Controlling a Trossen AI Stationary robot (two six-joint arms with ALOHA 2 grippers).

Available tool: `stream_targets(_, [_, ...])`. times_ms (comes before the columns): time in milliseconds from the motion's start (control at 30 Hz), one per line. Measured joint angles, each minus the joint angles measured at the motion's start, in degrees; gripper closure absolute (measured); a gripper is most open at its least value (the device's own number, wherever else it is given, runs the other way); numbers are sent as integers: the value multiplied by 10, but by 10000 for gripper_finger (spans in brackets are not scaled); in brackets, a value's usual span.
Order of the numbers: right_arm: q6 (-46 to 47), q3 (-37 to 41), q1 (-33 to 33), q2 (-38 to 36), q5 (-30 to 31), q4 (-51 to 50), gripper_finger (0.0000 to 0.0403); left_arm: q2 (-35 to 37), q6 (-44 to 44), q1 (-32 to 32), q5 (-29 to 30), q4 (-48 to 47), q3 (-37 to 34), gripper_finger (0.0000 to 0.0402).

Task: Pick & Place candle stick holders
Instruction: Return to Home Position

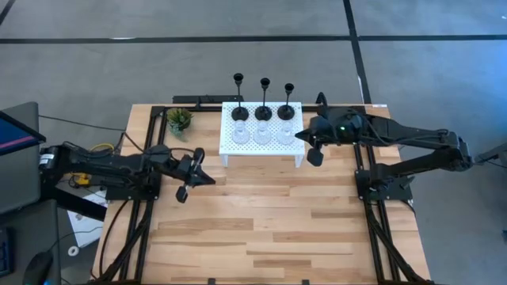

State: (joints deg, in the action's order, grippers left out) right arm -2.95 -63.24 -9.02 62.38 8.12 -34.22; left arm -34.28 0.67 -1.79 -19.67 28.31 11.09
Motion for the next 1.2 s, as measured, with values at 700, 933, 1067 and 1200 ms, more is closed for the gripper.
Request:
stream_targets(700, [50,269,0,-247,-38,179,403,205,27,-24,-14,-150,0,394])
stream_targets(933, [50,313,0,-296,-38,215,403,293,26,-24,25,-222,0,394])
stream_targets(1067, [63,336,0,-318,-38,221,403,328,26,-24,64,-251,0,394])
stream_targets(1200, [65,358,0,-340,-38,229,403,343,26,-24,82,-274,0,394])
